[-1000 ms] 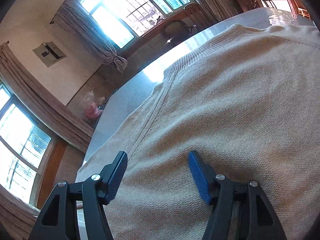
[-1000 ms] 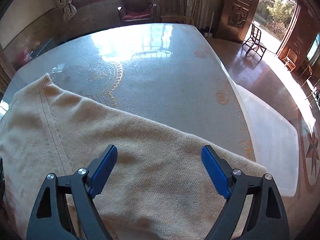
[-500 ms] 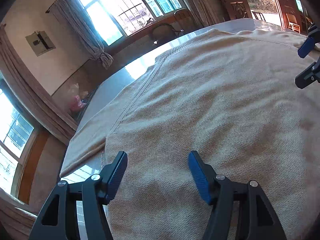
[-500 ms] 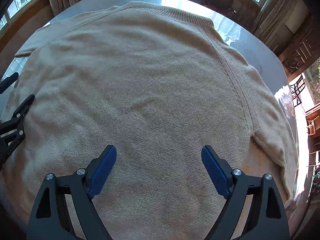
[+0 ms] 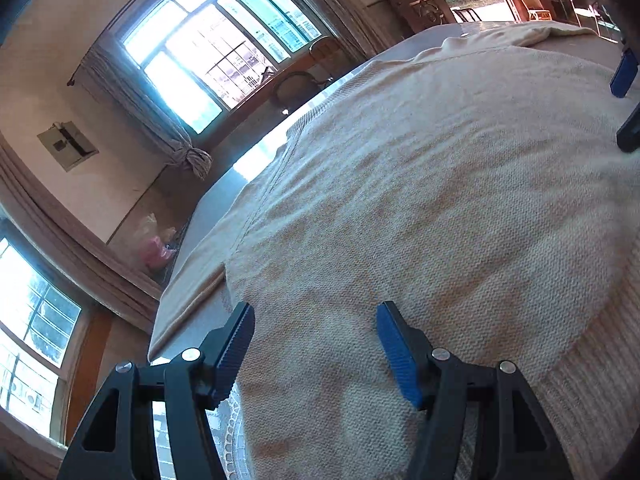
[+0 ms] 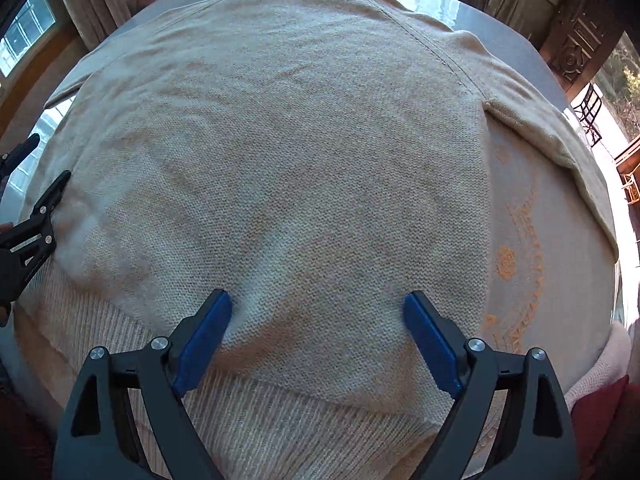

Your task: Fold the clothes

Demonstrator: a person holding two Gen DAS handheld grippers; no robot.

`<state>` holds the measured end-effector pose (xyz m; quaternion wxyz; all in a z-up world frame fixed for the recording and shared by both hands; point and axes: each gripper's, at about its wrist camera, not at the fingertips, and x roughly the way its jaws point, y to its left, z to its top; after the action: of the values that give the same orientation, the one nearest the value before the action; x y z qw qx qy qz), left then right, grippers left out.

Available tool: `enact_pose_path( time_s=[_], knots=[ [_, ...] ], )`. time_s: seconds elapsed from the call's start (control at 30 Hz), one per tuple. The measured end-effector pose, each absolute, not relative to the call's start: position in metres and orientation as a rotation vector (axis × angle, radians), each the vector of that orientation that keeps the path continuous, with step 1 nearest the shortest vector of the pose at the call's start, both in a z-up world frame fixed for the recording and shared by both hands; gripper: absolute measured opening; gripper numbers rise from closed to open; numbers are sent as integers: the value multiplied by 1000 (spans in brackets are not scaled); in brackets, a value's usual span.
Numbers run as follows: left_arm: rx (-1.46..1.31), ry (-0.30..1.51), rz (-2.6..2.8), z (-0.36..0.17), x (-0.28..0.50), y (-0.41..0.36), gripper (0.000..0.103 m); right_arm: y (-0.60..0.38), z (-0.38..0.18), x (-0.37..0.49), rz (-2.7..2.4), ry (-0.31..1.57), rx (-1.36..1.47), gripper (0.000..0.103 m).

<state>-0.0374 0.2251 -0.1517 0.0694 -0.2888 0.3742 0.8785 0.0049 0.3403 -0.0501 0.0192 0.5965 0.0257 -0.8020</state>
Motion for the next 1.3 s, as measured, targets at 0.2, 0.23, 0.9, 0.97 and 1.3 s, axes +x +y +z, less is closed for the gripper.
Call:
enact_pose_path(
  time_s=[0.2,0.23,0.9,0.97,1.3],
  knots=[
    [-839,1082,2528,-129,-23,218,65,337,-32,17,-2456,10,1793,93],
    [-819,1039,2542,-121,-26,224,65,336,-27,15,-2463,-15,1759,93],
    [-897,984,2419,-132,38,225,66,294,-51,66,-2326,248,1700,98],
    [-881,961,2372,-123,34,221,66,299,-48,62,-2248,247,1731,98],
    [-1039,495,2550,-52,-179,213,66,404,22,-129,-2243,-422,1550,84]
  ],
)
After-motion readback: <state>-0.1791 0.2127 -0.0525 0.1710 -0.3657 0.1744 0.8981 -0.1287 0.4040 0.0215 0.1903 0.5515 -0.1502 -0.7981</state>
